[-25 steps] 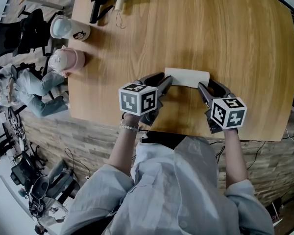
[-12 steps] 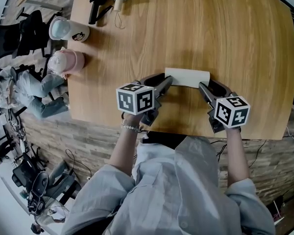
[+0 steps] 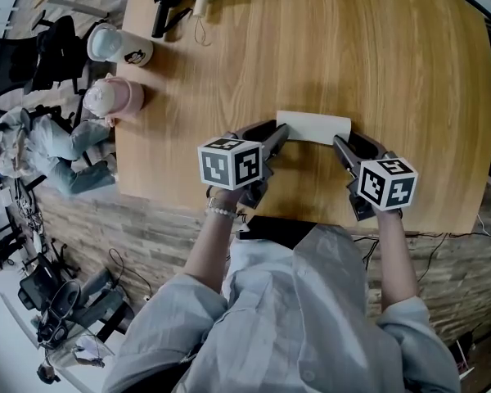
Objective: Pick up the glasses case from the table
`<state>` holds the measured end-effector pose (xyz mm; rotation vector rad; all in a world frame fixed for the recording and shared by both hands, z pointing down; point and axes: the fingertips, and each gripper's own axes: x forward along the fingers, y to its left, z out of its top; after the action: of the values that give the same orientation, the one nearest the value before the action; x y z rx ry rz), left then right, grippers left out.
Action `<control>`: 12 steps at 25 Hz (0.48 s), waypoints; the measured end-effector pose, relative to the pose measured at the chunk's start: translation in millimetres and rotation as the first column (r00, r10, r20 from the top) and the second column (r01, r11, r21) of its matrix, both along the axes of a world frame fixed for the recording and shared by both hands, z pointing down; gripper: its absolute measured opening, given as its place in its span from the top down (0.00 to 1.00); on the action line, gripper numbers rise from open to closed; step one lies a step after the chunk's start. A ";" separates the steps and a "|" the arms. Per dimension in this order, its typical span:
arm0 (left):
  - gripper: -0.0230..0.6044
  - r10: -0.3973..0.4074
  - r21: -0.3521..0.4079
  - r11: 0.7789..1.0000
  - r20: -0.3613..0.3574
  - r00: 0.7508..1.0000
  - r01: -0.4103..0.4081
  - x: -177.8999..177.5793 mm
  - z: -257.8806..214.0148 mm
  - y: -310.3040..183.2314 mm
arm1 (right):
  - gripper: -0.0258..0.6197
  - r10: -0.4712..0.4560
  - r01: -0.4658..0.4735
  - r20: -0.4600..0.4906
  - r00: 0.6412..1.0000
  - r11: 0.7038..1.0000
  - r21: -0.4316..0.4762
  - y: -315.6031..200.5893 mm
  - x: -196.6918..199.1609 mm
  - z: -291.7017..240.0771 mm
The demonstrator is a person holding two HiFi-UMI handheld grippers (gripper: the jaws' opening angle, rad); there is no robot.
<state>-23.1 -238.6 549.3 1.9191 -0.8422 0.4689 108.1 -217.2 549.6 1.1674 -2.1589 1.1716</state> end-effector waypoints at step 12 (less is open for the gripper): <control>0.79 -0.051 0.024 0.998 -0.038 0.998 0.052 14.3 -37.6 20.7 | 0.73 0.010 -0.010 0.010 1.000 0.998 0.059 21.1 16.6 -38.9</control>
<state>-8.8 -218.0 511.7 1.9183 -0.8739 0.3919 124.6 -196.1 510.7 1.2015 -2.2111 1.1262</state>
